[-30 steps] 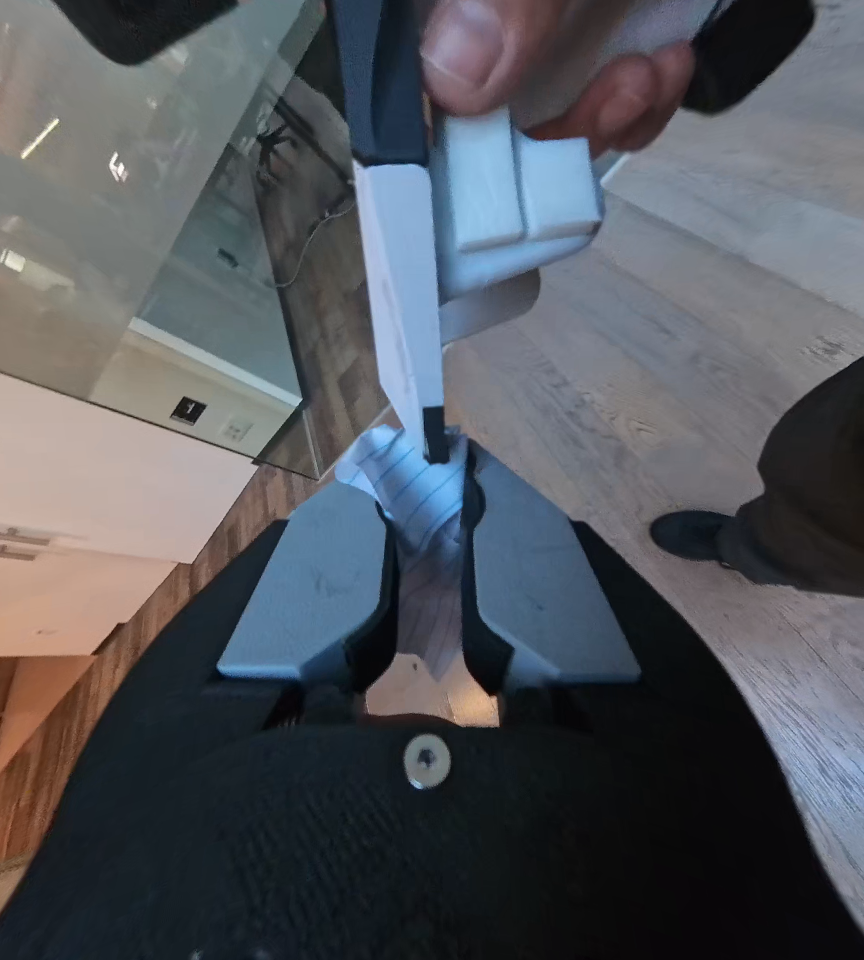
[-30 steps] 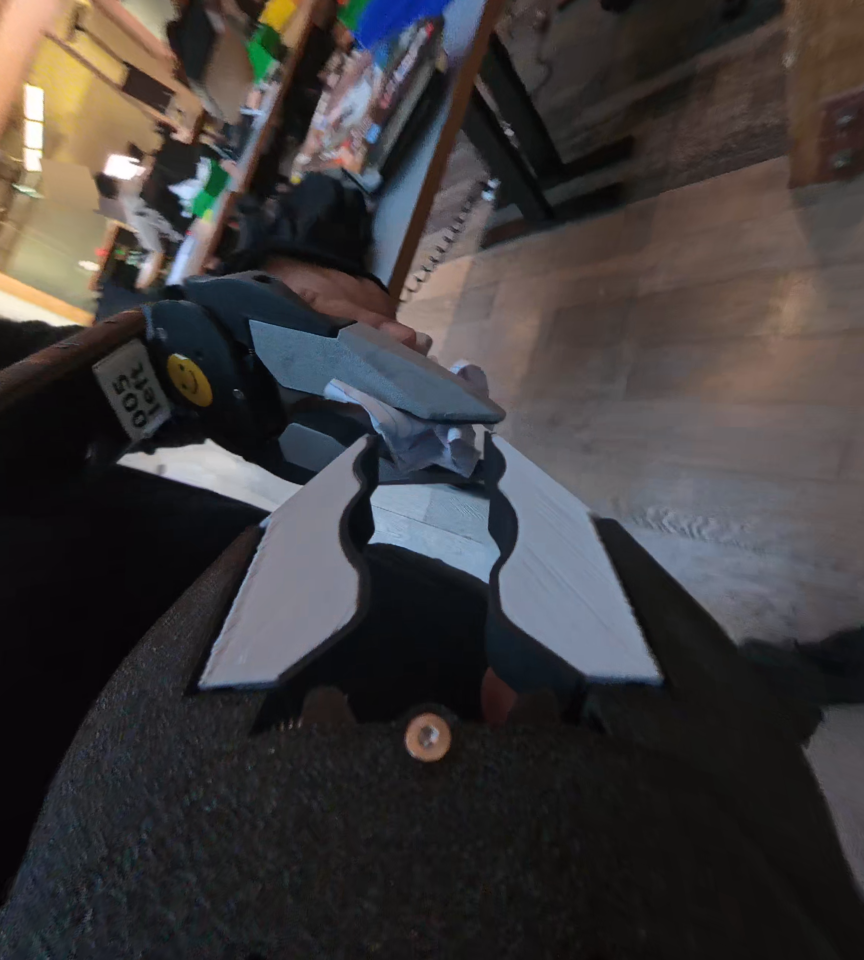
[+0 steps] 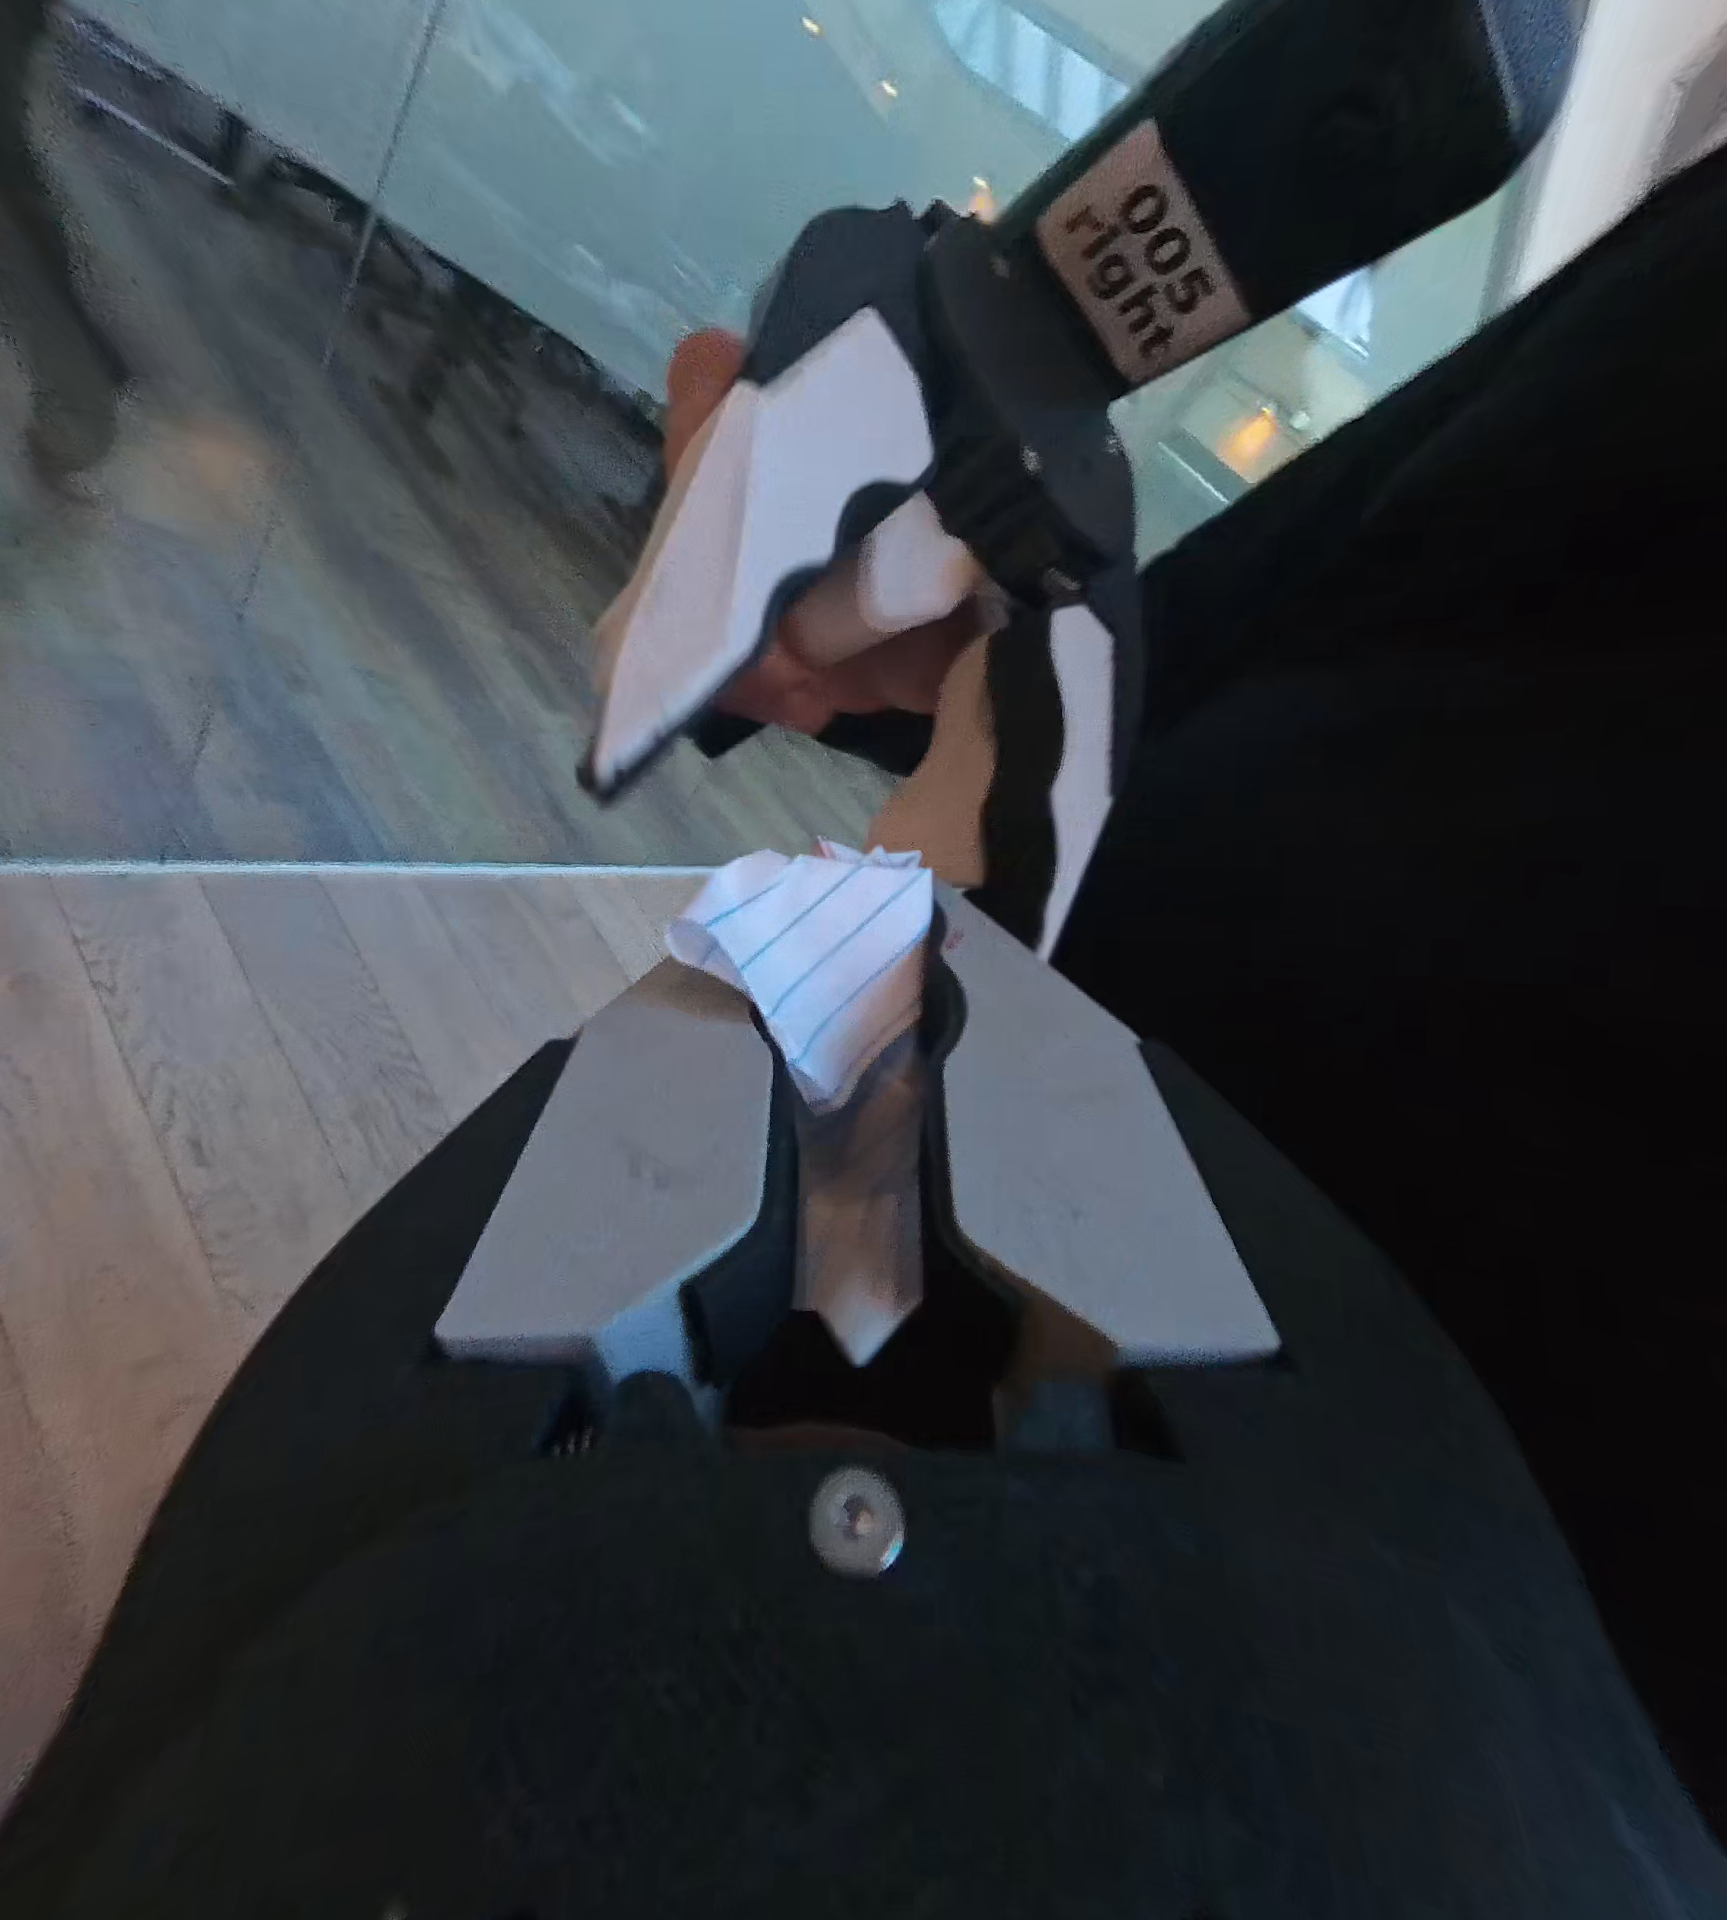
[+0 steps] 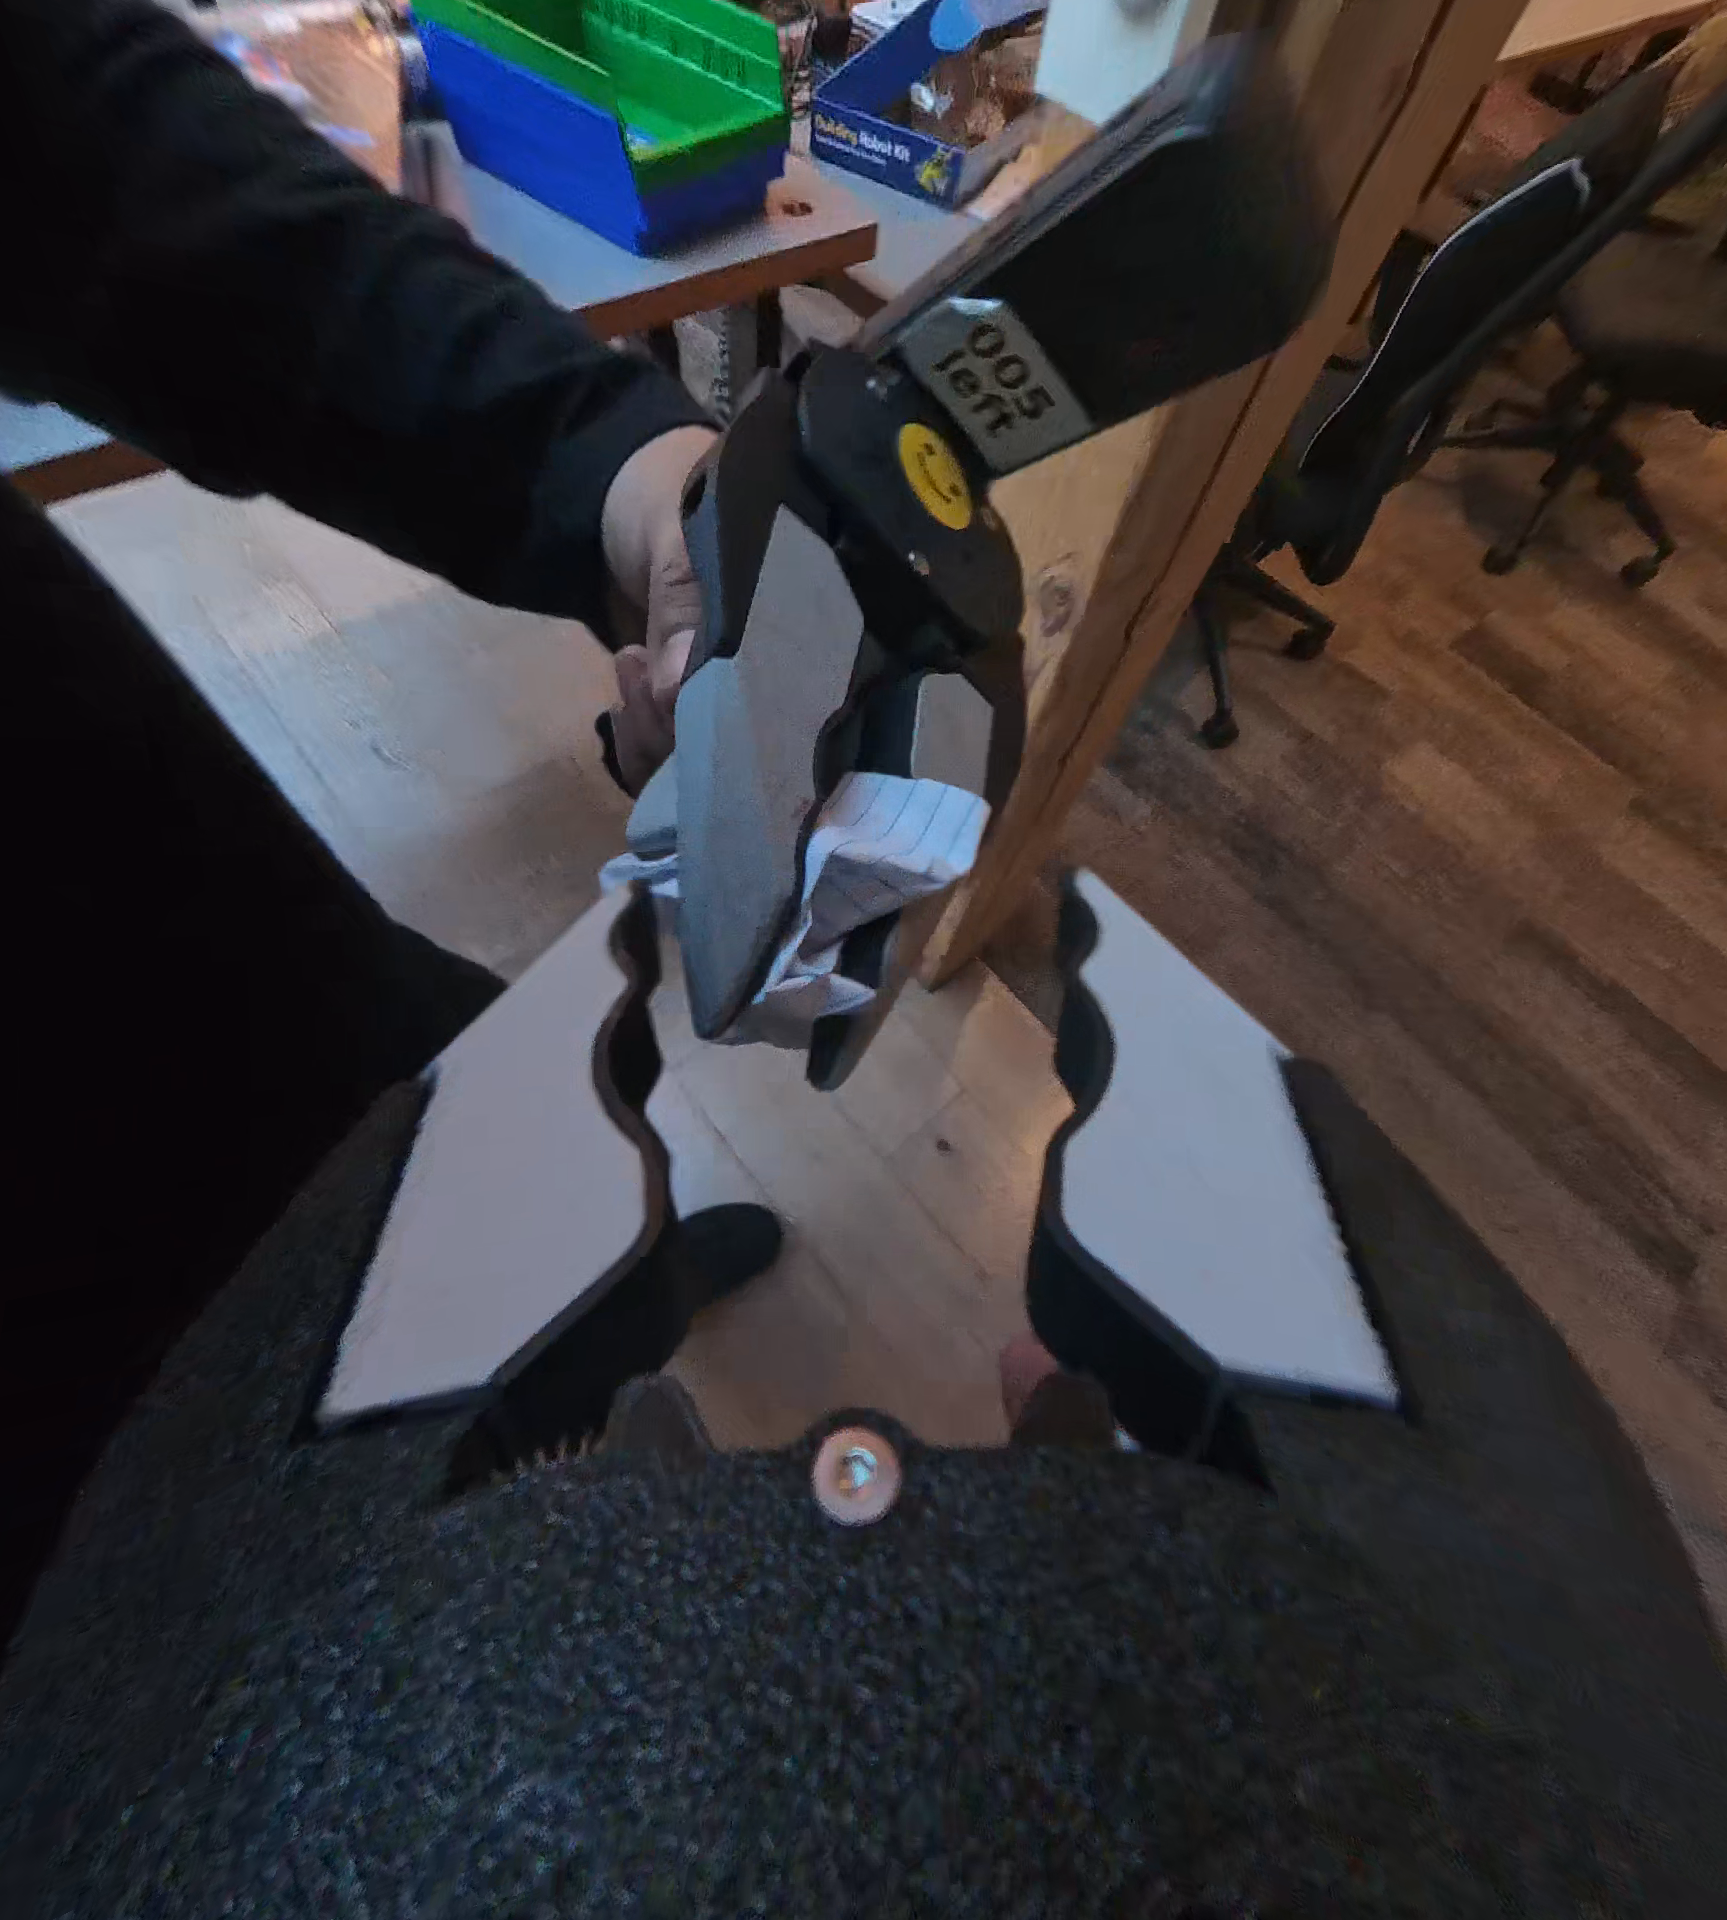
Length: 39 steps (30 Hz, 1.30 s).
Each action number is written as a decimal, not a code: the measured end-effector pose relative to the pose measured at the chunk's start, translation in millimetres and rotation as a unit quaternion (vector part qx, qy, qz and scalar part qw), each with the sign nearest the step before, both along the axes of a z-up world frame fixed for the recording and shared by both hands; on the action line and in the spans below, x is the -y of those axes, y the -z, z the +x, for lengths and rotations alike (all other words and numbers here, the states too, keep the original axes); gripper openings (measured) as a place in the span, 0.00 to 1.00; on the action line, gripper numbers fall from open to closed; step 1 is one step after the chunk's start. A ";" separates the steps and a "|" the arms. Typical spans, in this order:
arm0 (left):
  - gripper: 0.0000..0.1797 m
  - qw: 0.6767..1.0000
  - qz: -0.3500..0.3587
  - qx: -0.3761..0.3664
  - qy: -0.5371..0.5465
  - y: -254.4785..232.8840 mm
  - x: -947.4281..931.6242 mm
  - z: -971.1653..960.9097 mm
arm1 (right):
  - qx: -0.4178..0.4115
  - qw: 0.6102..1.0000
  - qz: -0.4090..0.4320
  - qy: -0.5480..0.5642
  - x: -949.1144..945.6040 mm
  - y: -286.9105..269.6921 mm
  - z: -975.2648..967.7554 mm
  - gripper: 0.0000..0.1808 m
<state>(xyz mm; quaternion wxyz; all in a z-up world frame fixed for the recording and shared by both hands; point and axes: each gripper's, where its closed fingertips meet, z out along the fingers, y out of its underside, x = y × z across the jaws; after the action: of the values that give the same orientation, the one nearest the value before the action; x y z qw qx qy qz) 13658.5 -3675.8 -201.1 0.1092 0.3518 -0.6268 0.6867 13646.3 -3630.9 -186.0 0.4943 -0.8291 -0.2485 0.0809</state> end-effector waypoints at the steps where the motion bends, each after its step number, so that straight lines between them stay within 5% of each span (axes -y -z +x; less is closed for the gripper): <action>1: 0.10 1.000 0.010 -0.001 0.008 0.3 -19.0 12.9 | 0.014 1.000 0.006 -0.015 -17.0 -1.6 6.8 0.37; 7: 0.11 0.998 0.008 -0.048 0.040 9.8 -119.3 76.8 | 0.044 0.997 0.020 -0.055 -107.9 -3.3 54.3 0.20; 15: 0.12 0.995 0.018 -0.099 0.004 56.3 -251.2 199.5 | 0.041 0.990 0.023 -0.130 -243.9 42.4 164.1 0.17; 20: 0.11 0.985 0.115 -0.128 -0.020 55.5 -353.3 299.6 | 0.041 0.978 0.030 -0.200 -337.1 45.0 267.2 0.18; 27: 0.12 0.988 0.115 -0.065 -0.085 -1.1 -470.4 408.3 | 0.011 0.956 0.041 -0.291 -447.8 -10.9 372.6 0.17; 39: 0.16 0.996 0.040 -0.027 -0.080 27.0 -685.5 529.1 | 0.045 0.965 0.022 -0.257 -660.2 21.7 496.6 0.16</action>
<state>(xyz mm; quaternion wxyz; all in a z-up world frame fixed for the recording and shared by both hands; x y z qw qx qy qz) 14187.7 -2990.3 -228.1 0.0562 0.4235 -0.6204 0.6577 14142.8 -2970.7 -207.8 0.4631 -0.7294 -0.4766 0.1622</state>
